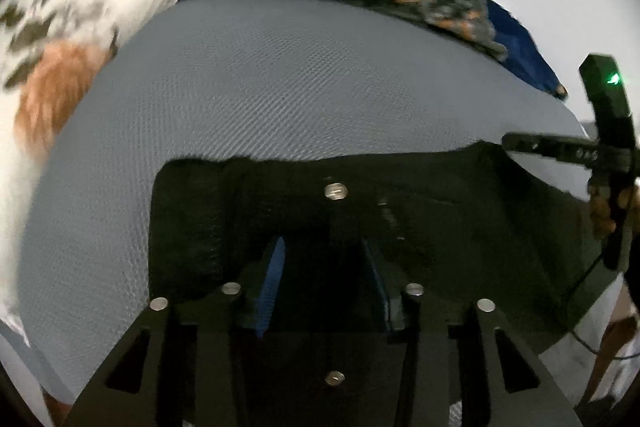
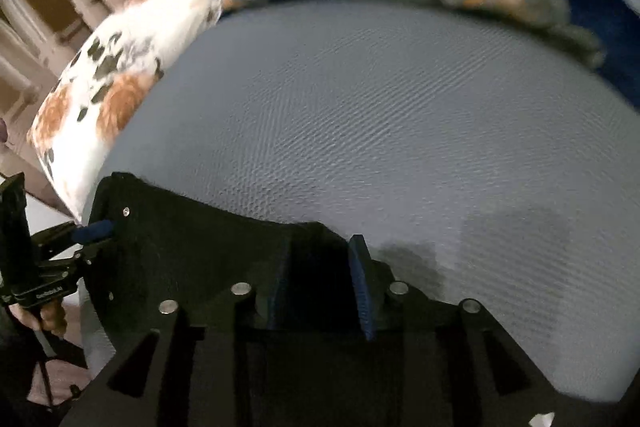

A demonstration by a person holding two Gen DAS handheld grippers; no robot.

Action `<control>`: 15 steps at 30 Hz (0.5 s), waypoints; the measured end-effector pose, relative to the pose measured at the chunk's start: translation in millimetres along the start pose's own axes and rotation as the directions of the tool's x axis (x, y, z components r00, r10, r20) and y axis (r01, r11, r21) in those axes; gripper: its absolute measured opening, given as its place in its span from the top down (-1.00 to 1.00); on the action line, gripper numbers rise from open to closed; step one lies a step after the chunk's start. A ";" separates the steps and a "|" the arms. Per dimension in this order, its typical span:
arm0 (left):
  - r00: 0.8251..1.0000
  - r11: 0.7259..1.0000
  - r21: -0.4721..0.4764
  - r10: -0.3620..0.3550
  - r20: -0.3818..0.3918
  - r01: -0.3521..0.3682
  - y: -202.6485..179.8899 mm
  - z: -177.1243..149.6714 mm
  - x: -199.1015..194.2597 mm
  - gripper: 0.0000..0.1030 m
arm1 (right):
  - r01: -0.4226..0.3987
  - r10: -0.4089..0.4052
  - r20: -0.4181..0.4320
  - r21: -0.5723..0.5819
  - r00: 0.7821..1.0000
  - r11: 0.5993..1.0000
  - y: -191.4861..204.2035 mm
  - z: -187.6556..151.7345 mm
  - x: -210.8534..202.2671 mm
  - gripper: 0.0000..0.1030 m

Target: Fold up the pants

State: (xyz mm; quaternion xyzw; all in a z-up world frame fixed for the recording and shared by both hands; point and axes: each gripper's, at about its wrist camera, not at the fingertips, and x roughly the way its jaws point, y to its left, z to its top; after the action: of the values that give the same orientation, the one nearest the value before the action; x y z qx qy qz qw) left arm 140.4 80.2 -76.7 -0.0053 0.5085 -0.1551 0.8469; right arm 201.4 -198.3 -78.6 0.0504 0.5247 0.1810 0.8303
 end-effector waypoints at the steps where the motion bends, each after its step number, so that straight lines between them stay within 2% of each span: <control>1: 1.000 0.999 0.037 -0.006 0.012 0.006 -10.0 1.0 -4.5 0.10 | 0.027 -0.027 0.023 0.016 0.999 1.000 -5.4 -7.1 -14.6 0.35; 4: 0.998 0.990 0.136 -0.044 0.046 0.037 -42.2 5.6 -12.5 -0.02 | 0.101 -0.104 0.049 0.070 0.993 0.992 -27.4 -29.7 -45.8 0.34; 8: 0.991 0.963 0.243 -0.132 0.035 0.120 -93.2 14.7 -1.2 -0.08 | 0.266 -0.273 0.025 0.152 0.962 0.952 -63.1 -75.1 -78.6 0.34; 11: 0.983 0.940 0.293 -0.184 0.012 0.173 -127.1 21.0 17.3 -0.08 | 0.320 -0.329 0.001 0.231 0.944 0.919 -87.6 -106.1 -93.5 0.34; 12: 0.979 0.933 0.301 -0.204 -0.002 0.195 -137.7 23.8 25.6 -0.08 | 0.355 -0.364 -0.012 0.260 0.931 0.898 -97.4 -118.0 -98.5 0.33; 15: 0.969 0.921 0.303 -0.246 -0.033 0.244 -160.3 30.1 46.7 -0.08 | 0.375 -0.384 -0.036 0.318 0.923 0.871 -112.2 -136.4 -100.4 0.31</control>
State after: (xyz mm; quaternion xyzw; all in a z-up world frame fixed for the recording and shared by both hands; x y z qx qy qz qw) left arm 145.5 -89.5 -75.6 0.0613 0.4716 -0.3362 0.8129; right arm 69.3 -352.5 -84.2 0.0827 0.5347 -0.0732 0.8378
